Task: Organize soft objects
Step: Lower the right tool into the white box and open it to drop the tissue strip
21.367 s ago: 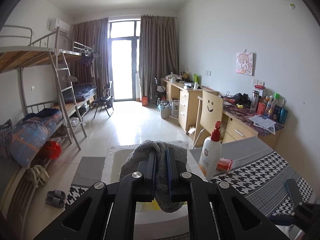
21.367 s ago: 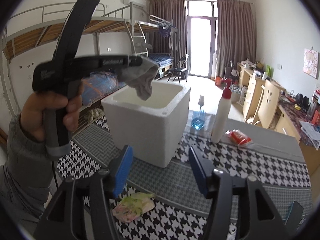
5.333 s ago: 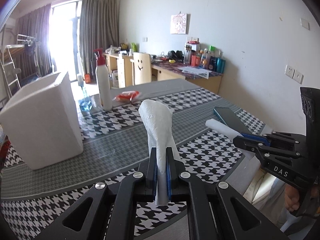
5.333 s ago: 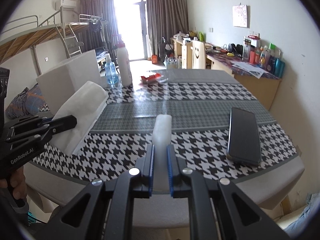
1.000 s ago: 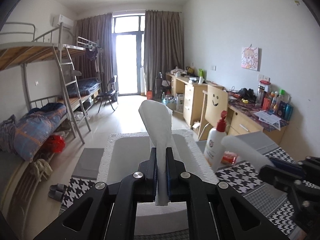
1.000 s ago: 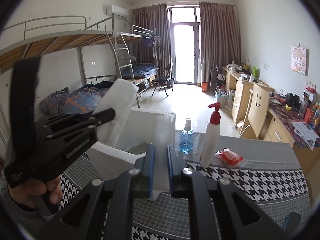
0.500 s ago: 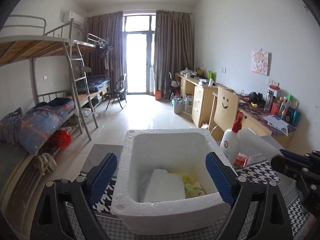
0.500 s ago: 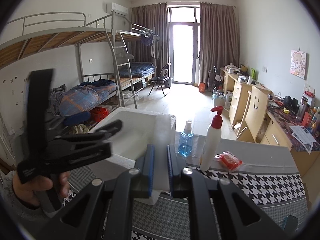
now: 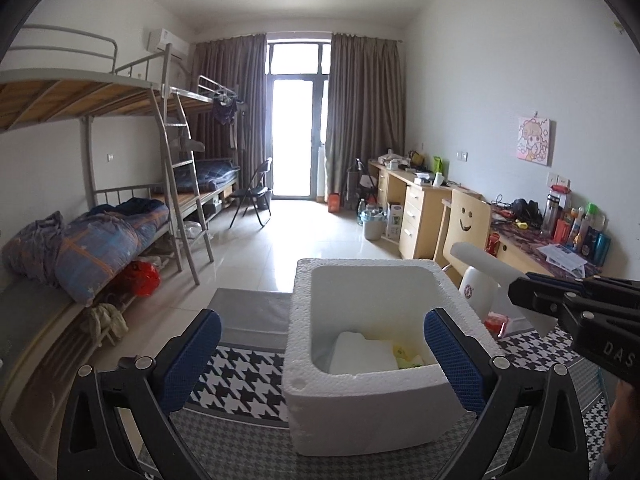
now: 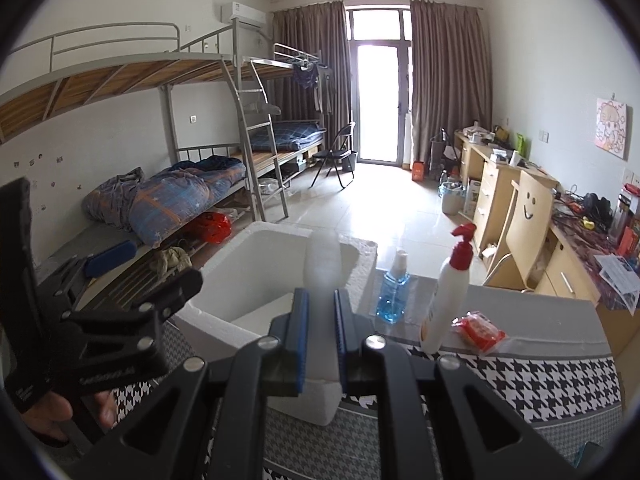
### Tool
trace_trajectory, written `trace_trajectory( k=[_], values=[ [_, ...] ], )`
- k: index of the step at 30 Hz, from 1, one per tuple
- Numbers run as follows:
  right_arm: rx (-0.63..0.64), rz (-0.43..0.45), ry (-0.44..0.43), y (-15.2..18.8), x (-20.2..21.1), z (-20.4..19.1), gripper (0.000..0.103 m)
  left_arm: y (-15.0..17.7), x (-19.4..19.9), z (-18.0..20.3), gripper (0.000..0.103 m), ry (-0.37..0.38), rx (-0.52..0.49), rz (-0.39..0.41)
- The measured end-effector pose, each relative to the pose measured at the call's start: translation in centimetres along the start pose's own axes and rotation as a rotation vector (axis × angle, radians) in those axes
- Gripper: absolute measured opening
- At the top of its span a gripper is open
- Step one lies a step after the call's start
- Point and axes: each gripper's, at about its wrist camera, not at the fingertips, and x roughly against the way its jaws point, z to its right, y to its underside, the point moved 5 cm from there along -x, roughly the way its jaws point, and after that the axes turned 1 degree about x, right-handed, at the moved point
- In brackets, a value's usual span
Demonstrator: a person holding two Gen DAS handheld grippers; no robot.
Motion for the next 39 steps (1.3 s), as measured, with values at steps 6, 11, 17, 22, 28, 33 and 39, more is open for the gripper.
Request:
trace_trajectory(
  k=[6, 11, 17, 22, 28, 33, 39],
  values=[
    [-0.022, -0.015, -0.039, -0.5, -1.2, -0.1, 0.015, 0.3, 0.1, -1.2, 0.102, -0.023, 0.012, 0.005],
    [-0.010, -0.029, -0.041, -0.8, -2.4, -0.6, 0.015, 0.6, 0.1, -2.0, 0.102, -0.036, 0.018, 0.006],
    [-0.003, -0.053, -0.034, -0.5, -3.9, -1.0, 0.015, 0.9, 0.4, -2.3, 0.102, -0.060, 0.015, 0.009],
    [-0.014, -0.072, -0.031, -0.7, -4.9, -0.9, 0.016, 1.0, 0.6, -2.3, 0.102, -0.055, 0.013, 0.018],
    [-0.010, -0.089, -0.032, -0.7, -6.2, -1.2, 0.019, 1.2, 0.9, -2.6, 0.102, -0.047, 0.046, 0.015],
    [-0.005, -0.110, -0.013, -0.4, -6.9, -1.5, 0.037, 1.3, 1.1, -2.7, 0.102, -0.047, 0.042, 0.012],
    [-0.015, -0.068, -0.022, -0.5, -4.9, -0.8, 0.053, 1.3, 1.6, -2.1, 0.102, -0.037, 0.022, 0.010]
  ],
)
